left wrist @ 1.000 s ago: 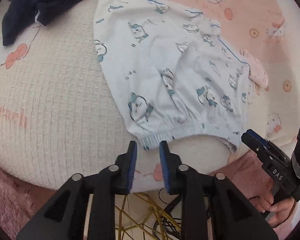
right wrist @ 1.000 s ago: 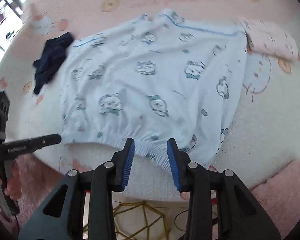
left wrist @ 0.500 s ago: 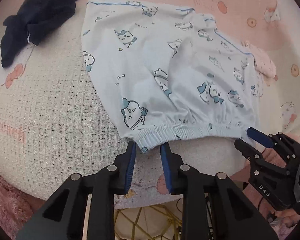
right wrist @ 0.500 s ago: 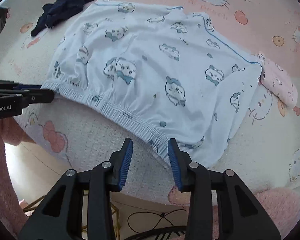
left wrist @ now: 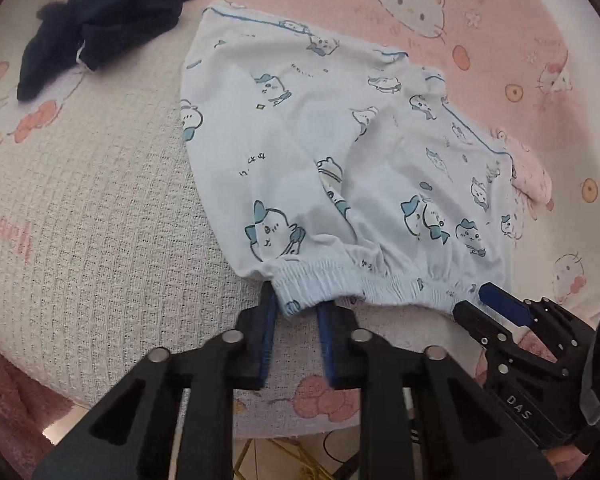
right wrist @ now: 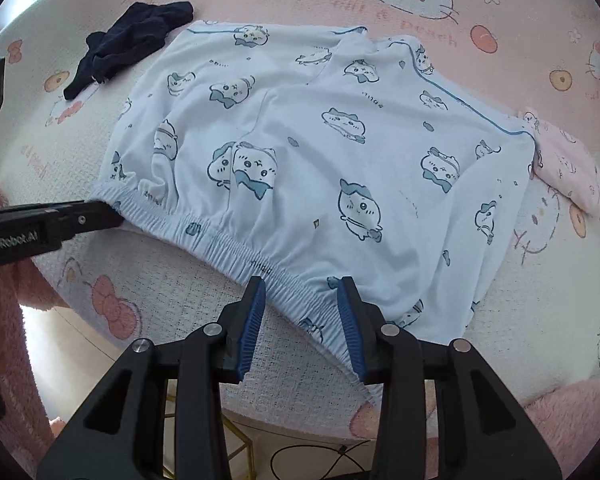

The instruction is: Fold clothes

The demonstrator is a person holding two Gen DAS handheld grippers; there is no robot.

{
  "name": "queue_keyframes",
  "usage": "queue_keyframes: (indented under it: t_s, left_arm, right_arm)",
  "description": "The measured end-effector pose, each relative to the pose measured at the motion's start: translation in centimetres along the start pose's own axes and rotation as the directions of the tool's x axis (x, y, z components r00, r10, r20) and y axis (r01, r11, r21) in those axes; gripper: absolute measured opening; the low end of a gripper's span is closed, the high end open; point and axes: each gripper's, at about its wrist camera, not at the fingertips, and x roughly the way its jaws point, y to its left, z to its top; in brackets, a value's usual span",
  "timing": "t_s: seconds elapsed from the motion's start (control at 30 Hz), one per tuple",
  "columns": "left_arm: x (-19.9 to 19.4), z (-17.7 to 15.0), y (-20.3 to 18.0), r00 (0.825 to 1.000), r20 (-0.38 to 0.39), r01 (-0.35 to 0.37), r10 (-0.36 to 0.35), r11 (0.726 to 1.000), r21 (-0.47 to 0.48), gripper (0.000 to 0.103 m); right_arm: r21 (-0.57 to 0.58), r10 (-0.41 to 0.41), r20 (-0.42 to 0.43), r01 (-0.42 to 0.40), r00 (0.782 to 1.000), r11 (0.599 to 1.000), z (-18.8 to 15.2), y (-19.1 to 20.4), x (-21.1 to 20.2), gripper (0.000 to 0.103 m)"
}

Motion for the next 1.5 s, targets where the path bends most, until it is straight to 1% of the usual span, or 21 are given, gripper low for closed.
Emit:
queue_keyframes:
  t_s: [0.07, 0.17, 0.27, 0.33, 0.4, 0.5, 0.7, 0.73, 0.8, 0.87, 0.9, 0.97, 1.03, 1.1, 1.13, 1.23, 1.33, 1.37, 1.43, 1.47, 1.5]
  left_arm:
    - [-1.1, 0.1, -0.3, 0.999, 0.029, -0.040, 0.039, 0.998, 0.040, 0.006]
    - [-3.9, 0.7, -0.3, 0.997, 0.071, -0.026, 0.021, 0.996, 0.082, 0.006]
    - [-5.9, 1.5, -0.4, 0.995, 0.097, -0.007, -0.002, 0.995, 0.100, 0.006]
    - [-5.9, 1.8, -0.6, 0.995, 0.099, 0.005, -0.014, 0.996, 0.090, 0.006]
    - [-7.2, 2.0, 0.6, 0.994, 0.105, 0.000, -0.009, 0.996, 0.090, 0.006]
    - [-7.1, 2.2, 1.4, 0.995, 0.098, -0.007, 0.000, 0.997, 0.077, 0.006]
    - [-5.8, 2.1, 1.5, 0.997, 0.069, -0.027, 0.022, 0.997, 0.072, 0.006]
    - [-5.3, 2.0, 1.4, 0.998, 0.050, -0.027, 0.023, 0.997, 0.073, 0.006]
    - [-3.3, 1.8, 1.8, 0.999, -0.029, -0.012, 0.014, 0.999, 0.050, 0.008]
    - [-1.7, 1.5, 2.0, 0.996, -0.085, -0.017, 0.020, 0.999, 0.037, 0.009]
    - [-1.8, 1.4, 1.8, 0.996, -0.074, -0.036, 0.040, 0.998, 0.059, 0.009]
    - [-2.7, 1.6, 1.1, 0.996, -0.040, -0.078, 0.082, 0.991, 0.105, 0.006]
    - [-4.1, 1.9, 0.5, 0.994, -0.007, -0.104, 0.106, 0.986, 0.131, 0.005]
    - [-5.3, 2.0, 0.1, 0.988, 0.026, -0.154, 0.152, 0.974, 0.165, 0.005]
    - [-5.5, 2.0, -0.1, 0.984, 0.033, -0.179, 0.175, 0.967, 0.182, 0.005]
    - [-4.3, 1.3, 0.0, 0.984, -0.041, -0.162, 0.172, 0.969, 0.185, 0.006]
    - [-1.7, 0.5, 0.4, 0.972, -0.145, -0.160, 0.186, 0.971, 0.177, 0.010]
    - [-1.1, 0.4, 0.5, 0.968, -0.174, -0.152, 0.182, 0.973, 0.172, 0.012]
    - [-1.5, 0.8, 0.6, 0.969, -0.211, -0.098, 0.129, 0.984, 0.151, 0.024]
    - [-1.8, 0.9, 0.8, 0.970, -0.228, -0.060, 0.089, 0.990, 0.130, 0.035]
    - [-2.3, 1.0, 1.3, 0.970, -0.241, 0.003, 0.018, 0.996, 0.087, 0.040]
  right_arm:
    - [0.012, 0.044, 0.028, -0.044, 0.999, 0.999, -0.2, -0.4, -1.2, 0.038]
    - [-0.031, 0.112, 0.046, -0.110, 0.993, 0.993, -0.6, 0.1, -2.3, 0.039]
    - [-0.111, 0.051, 0.032, -0.047, 0.998, 0.993, -0.5, 1.7, -1.4, 0.039]
    - [-0.104, 0.059, 0.012, -0.057, 0.998, 0.993, -0.1, 2.1, -0.4, 0.039]
    - [-0.075, 0.077, 0.033, -0.074, 0.996, 0.994, 0.1, 2.2, -0.4, 0.039]
    - [-0.011, 0.055, 0.043, -0.055, 0.998, 0.998, 0.1, 1.3, -0.3, 0.036]
    - [0.107, -0.036, -0.010, 0.036, 0.999, 0.994, -0.7, -1.8, 0.3, 0.020]
    - [0.114, -0.052, -0.007, 0.053, 0.999, 0.992, -0.8, -2.0, 0.1, 0.018]
    - [0.127, -0.085, 0.000, 0.084, 0.996, 0.988, -1.0, -2.4, -0.3, 0.013]
    - [0.143, -0.157, 0.027, 0.152, 0.987, 0.978, -1.0, -2.8, -1.2, 0.012]
    - [0.152, -0.194, 0.040, 0.186, 0.980, 0.971, -1.0, -2.9, -1.7, 0.012]
    - [0.159, -0.224, 0.039, 0.215, 0.974, 0.963, -1.2, -3.3, -2.1, 0.012]
    - [0.184, -0.205, 0.017, 0.199, 0.979, 0.963, -1.8, -3.8, -2.1, 0.012]
    - [0.199, -0.240, 0.006, 0.234, 0.971, 0.952, -2.3, -4.1, -2.3, 0.010]
    - [0.211, -0.235, -0.001, 0.230, 0.972, 0.950, -2.4, -4.4, -2.3, 0.010]
    - [0.236, -0.216, -0.043, 0.220, 0.975, 0.946, -3.0, -5.2, -2.0, 0.010]
    - [0.220, -0.187, -0.153, 0.218, 0.970, 0.951, -4.0, -5.2, 0.1, 0.010]
    - [0.212, -0.183, -0.180, 0.219, 0.967, 0.952, -4.2, -5.1, 0.7, 0.015]
    - [0.196, -0.204, -0.178, 0.238, 0.963, 0.951, -4.1, -5.0, 0.3, 0.023]
    - [0.206, -0.185, -0.170, 0.218, 0.968, 0.954, -4.3, -5.1, -0.1, 0.023]
    - [0.236, -0.145, -0.154, 0.179, 0.977, 0.955, -4.6, -5.5, -0.8, 0.024]
